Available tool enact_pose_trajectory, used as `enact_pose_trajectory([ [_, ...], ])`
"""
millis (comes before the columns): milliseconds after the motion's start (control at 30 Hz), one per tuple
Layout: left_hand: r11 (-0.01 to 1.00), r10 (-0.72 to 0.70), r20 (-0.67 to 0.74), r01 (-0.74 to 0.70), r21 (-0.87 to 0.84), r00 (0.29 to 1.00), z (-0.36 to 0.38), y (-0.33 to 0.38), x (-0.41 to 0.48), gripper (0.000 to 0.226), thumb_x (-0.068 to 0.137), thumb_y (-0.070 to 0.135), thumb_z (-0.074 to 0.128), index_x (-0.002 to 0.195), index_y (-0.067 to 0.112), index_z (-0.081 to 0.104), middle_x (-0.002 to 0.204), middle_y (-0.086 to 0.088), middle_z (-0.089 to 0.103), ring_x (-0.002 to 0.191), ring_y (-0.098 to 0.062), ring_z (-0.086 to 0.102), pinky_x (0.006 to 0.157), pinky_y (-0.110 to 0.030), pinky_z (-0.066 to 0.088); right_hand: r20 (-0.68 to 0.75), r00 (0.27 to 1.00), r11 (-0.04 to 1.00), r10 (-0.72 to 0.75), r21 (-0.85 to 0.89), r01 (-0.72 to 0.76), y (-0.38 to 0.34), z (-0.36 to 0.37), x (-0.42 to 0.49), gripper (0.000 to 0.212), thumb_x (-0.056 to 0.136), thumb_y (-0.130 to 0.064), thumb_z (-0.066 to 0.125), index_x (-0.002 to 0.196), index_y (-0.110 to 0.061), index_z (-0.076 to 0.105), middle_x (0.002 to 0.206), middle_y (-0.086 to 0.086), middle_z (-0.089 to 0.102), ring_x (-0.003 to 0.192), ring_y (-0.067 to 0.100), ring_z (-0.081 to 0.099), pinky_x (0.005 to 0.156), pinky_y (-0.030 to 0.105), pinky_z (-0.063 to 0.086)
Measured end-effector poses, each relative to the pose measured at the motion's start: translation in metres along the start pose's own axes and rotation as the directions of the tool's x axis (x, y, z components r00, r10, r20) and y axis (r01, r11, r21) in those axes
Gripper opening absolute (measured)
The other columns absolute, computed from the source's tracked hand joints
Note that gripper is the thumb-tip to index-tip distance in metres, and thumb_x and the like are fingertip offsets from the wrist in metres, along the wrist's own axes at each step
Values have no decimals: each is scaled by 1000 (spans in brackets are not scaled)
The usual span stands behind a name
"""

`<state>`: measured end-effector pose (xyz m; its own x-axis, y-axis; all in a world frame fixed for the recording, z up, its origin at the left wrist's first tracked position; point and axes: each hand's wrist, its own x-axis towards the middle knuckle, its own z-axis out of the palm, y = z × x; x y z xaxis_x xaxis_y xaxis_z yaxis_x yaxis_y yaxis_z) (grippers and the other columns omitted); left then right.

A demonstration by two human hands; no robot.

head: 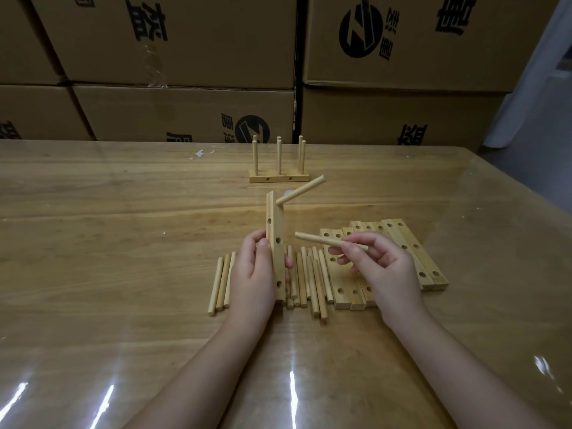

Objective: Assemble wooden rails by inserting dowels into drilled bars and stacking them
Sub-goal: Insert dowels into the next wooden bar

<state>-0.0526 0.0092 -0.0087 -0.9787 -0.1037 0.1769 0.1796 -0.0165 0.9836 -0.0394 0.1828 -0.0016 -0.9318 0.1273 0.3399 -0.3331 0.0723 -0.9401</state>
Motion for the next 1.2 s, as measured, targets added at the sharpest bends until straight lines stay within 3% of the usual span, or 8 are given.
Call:
enact_pose_trajectory([
  [200, 997, 51, 15, -52, 54, 999, 1, 0, -2, 24, 102, 22, 35, 106, 32, 55, 69, 1, 68, 60, -13, 62, 57, -30, 52, 23, 1000, 1000, 7, -17, -6, -1, 2, -1, 20, 78, -31, 64, 93, -18, 67, 84, -2, 74, 77, 12, 69, 63, 13, 49],
  [400, 994, 82, 41, -84, 70, 996, 1, -1, -4, 24, 102, 20, 36, 105, 35, 55, 68, 4, 68, 59, -7, 62, 53, -21, 49, 44, 999, 999, 25, -37, -24, 2, 1, -1, 10, 84, -18, 64, 93, -20, 67, 84, -4, 74, 78, 12, 70, 67, 16, 52],
  [667, 989, 107, 58, -113, 93, 993, 2, -3, -3, 24, 102, 19, 36, 107, 33, 55, 68, 4, 67, 61, -9, 62, 54, -25, 48, 48, 999, 996, 21, -84, -17, 2, 1, -2, 10, 85, -17, 64, 92, -23, 67, 84, -6, 74, 78, 10, 69, 70, 19, 54],
  [733, 985, 118, 53, -124, 120, 992, 1, -3, -3, 25, 103, 20, 36, 106, 35, 55, 69, 5, 68, 61, -12, 62, 54, -31, 50, 46, 999, 995, 10, -95, -6, 1, 2, -2, 11, 85, -16, 64, 92, -23, 67, 83, -8, 74, 77, 9, 69, 68, 16, 53],
  [867, 972, 140, 57, -148, 182, 989, 2, -4, -5, 23, 103, 21, 36, 104, 36, 54, 72, 8, 69, 65, -35, 61, 59, -53, 52, 42, 999, 993, -3, -120, 8, -1, 2, -2, 11, 85, -14, 63, 92, -23, 67, 83, -10, 73, 76, 7, 69, 67, 14, 51],
  [933, 967, 147, 61, -157, 203, 987, 2, -5, -6, 21, 102, 21, 37, 102, 34, 53, 73, 9, 70, 66, -26, 64, 64, -52, 53, 40, 999, 992, -9, -126, 14, -2, 1, -2, 11, 85, -14, 63, 92, -21, 67, 83, -9, 73, 76, 7, 68, 67, 14, 51],
  [1067, 964, 161, 73, -173, 200, 984, 1, -6, -5, 16, 101, 20, 40, 101, 32, 52, 78, 14, 71, 75, -4, 66, 70, -37, 52, 29, 999, 989, -28, -147, 32, -2, 0, -2, 13, 86, -12, 62, 93, -22, 67, 85, -9, 72, 75, 6, 67, 67, 14, 51],
  [1200, 971, 174, 110, -189, 148, 979, 1, -4, -5, 15, 96, 27, 46, 109, 31, 52, 86, 9, 73, 87, -7, 68, 79, -38, 53, 10, 998, 980, -65, -186, 66, -2, 0, -1, 20, 87, -9, 60, 95, -27, 67, 85, -10, 71, 71, 4, 65, 66, 11, 49],
])
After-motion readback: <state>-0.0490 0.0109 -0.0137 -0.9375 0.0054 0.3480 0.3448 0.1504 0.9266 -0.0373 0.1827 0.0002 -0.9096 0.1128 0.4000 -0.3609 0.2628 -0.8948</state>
